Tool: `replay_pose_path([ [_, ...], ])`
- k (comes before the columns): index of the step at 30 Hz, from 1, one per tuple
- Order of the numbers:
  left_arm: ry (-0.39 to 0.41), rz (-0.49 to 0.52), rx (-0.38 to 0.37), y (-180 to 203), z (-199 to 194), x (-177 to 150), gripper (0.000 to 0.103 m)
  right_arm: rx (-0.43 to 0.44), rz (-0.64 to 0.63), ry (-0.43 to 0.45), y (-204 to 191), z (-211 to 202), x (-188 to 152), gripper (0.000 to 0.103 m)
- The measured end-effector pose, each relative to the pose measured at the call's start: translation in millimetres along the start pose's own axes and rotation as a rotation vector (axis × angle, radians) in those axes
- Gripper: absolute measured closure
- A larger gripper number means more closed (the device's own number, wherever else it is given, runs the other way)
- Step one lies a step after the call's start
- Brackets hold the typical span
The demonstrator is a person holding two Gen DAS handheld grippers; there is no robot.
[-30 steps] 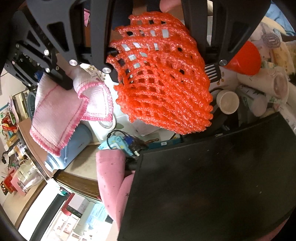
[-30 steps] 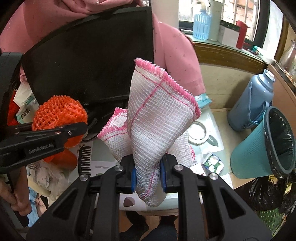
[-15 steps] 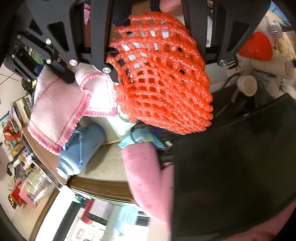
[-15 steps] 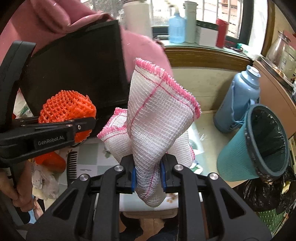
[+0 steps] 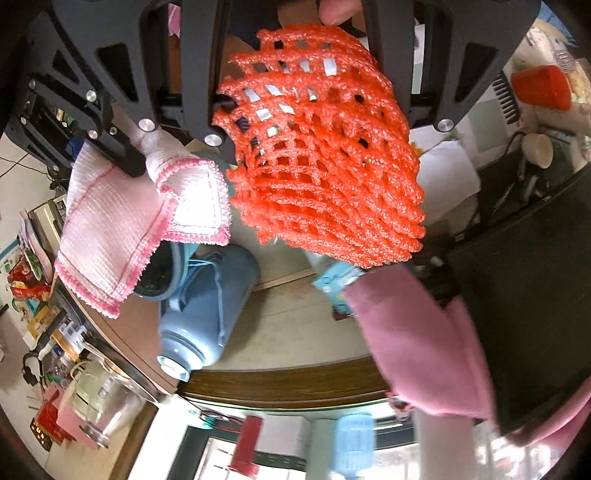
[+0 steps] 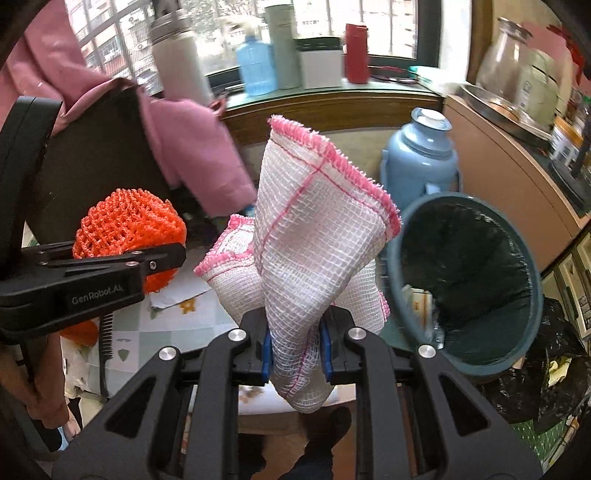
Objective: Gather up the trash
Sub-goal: 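Lift the orange net and pink-edged cloth and carry both over the teal wastebasket, then open both tools to drop the net and cloth into the wastebasket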
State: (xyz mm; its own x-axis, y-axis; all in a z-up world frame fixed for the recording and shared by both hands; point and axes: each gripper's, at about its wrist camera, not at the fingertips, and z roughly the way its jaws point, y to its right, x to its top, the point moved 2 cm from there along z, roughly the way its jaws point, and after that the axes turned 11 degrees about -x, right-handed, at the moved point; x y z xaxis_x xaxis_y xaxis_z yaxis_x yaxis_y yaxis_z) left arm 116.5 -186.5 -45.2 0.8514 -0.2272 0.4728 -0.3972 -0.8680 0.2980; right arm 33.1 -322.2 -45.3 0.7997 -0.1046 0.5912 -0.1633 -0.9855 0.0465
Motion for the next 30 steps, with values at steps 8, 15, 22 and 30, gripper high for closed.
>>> replay_pose_path([
  [8,-0.015,0.045,-0.022,68,40,14,0.066,-0.048,0.065,0.001,84,9,-1,0.083],
  [15,-0.052,0.074,-0.054,118,79,23,0.066,-0.098,0.124,-0.022,145,20,-10,0.083],
  [22,-0.083,0.080,-0.077,151,113,34,0.065,-0.126,0.172,-0.070,195,41,-20,0.083],
  [30,-0.121,0.082,-0.102,178,149,54,0.064,-0.115,0.197,-0.115,223,66,-22,0.081],
])
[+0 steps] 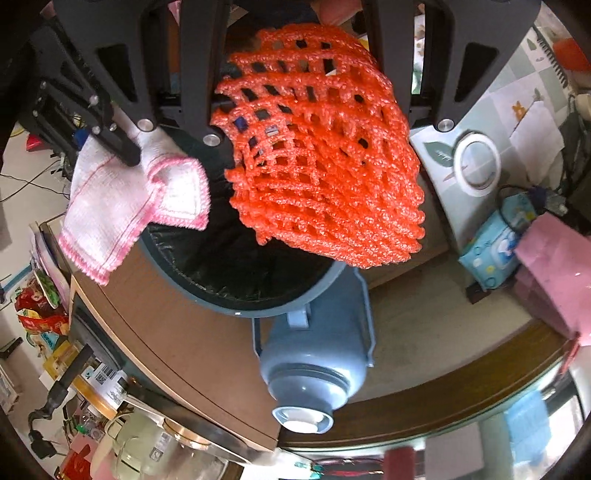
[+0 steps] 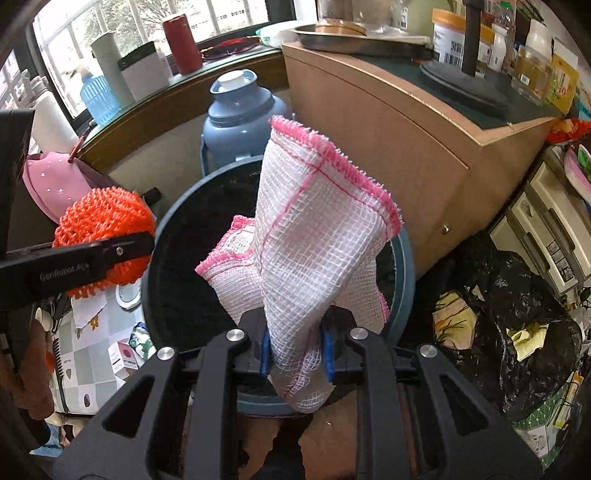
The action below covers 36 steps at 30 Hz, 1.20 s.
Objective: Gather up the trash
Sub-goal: 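Open both tools to drop the net and cloth into the wastebasket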
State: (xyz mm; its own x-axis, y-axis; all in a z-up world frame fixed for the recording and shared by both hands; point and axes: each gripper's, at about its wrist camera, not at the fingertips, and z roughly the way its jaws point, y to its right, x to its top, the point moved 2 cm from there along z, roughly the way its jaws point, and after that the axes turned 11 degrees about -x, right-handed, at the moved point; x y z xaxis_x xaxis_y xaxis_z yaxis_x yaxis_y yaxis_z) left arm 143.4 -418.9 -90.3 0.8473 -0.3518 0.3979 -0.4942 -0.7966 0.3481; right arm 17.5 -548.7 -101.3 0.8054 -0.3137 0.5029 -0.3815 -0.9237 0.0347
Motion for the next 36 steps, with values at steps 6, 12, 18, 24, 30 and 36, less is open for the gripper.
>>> replay_pose_path([
  [6,-0.032,0.007,-0.003,8,28,14,0.063,0.008,0.005,-0.035,9,19,3,0.079],
  [12,-0.066,0.016,-0.010,15,52,22,0.059,0.020,0.006,-0.074,13,36,6,0.074],
  [18,-0.075,0.018,-0.017,17,62,29,0.045,0.006,0.006,-0.073,18,41,8,0.048],
  [24,-0.077,0.018,-0.022,21,68,32,0.032,-0.005,0.015,-0.051,25,38,11,0.035],
  [30,-0.077,0.041,-0.010,28,71,33,0.019,-0.028,0.022,-0.018,31,29,13,0.025],
  [36,-0.080,0.062,-0.013,35,72,30,0.014,-0.056,0.030,0.005,36,21,10,0.015],
])
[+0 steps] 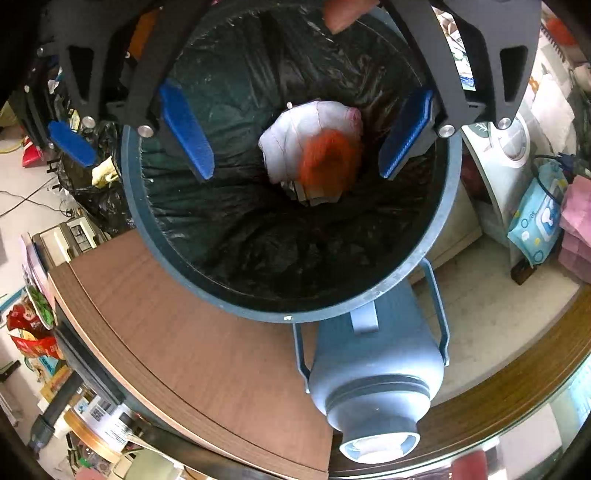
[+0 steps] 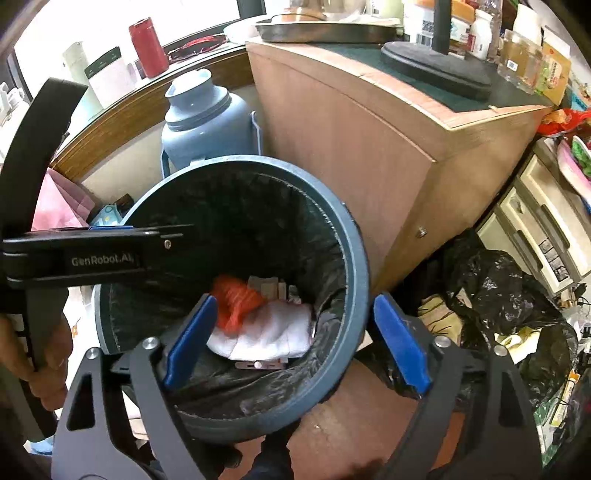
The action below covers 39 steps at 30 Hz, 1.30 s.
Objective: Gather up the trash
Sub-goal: 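Move both tools back over the desk toward the box and packet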
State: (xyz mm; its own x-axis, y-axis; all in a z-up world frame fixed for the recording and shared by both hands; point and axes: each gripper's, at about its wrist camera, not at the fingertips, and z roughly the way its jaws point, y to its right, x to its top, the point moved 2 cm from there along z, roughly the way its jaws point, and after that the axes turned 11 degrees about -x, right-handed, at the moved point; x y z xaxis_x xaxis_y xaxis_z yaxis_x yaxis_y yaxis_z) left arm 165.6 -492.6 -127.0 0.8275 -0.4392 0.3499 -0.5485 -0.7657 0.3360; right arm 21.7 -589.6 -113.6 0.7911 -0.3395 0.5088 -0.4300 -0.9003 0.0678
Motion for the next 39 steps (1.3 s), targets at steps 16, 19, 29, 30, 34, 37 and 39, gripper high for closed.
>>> replay_pose_path([
  [16,0.054,-0.008,-0.023,-5,-33,-30,0.013,-0.014,0.016,0.049,-11,-25,-16,0.012],
  [19,0.071,-0.029,-0.018,-15,-47,-41,0.013,0.005,0.008,0.061,-23,-32,-20,0.012],
  [29,0.111,-0.110,-0.007,-67,-95,-88,0.013,0.046,-0.056,0.088,-88,-61,-41,0.012],
  [30,0.116,-0.121,-0.006,-75,-102,-94,0.013,0.048,-0.062,0.092,-94,-65,-43,0.012],
  [34,0.131,-0.164,-0.012,-106,-123,-117,0.013,0.049,-0.086,0.103,-123,-80,-57,0.012],
  [37,0.125,-0.187,-0.011,-129,-138,-137,0.013,0.048,-0.091,0.096,-148,-91,-68,0.012],
  [39,0.126,-0.207,-0.006,-148,-150,-152,0.013,0.053,-0.103,0.099,-166,-100,-76,0.012],
])
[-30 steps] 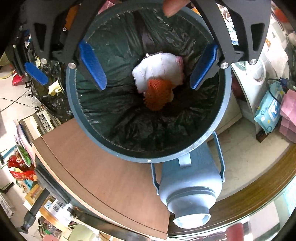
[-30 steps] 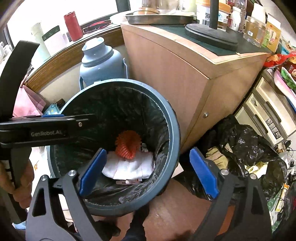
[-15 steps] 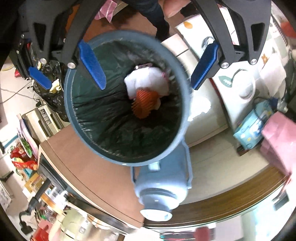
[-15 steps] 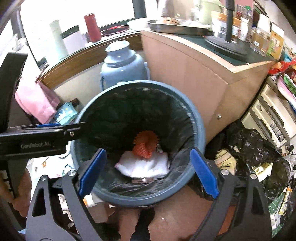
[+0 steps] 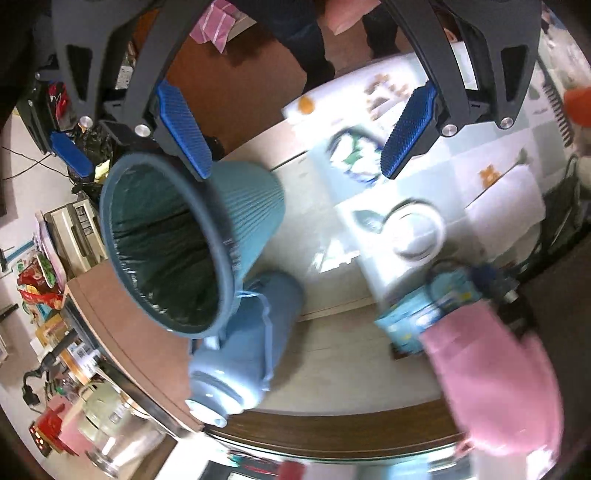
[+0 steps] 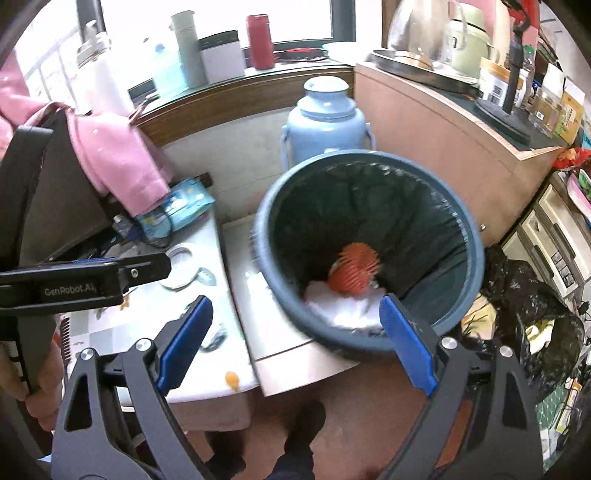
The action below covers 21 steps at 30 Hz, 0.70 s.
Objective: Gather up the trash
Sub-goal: 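Move both tools back over the desk toward the box and packet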
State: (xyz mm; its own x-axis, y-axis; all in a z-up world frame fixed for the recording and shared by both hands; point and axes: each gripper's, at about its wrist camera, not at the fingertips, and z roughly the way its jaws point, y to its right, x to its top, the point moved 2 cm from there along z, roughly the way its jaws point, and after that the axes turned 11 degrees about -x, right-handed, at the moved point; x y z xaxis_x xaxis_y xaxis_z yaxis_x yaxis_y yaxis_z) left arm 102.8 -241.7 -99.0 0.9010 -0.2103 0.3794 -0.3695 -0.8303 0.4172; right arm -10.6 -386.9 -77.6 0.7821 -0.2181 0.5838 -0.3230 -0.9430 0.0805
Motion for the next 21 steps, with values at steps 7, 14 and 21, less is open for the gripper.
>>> replay_pose_path([
  [7,-0.027,-0.055,0.000,-59,-24,-32,0.013,0.007,-0.031,-0.026,-53,-11,-21,0.012],
  [14,-0.080,-0.096,0.005,-103,-25,-67,0.013,0.021,-0.082,-0.060,-88,-3,-40,0.012],
  [21,-0.110,-0.180,0.010,-124,-10,-88,0.013,0.076,-0.209,-0.109,-110,19,-50,0.012],
])
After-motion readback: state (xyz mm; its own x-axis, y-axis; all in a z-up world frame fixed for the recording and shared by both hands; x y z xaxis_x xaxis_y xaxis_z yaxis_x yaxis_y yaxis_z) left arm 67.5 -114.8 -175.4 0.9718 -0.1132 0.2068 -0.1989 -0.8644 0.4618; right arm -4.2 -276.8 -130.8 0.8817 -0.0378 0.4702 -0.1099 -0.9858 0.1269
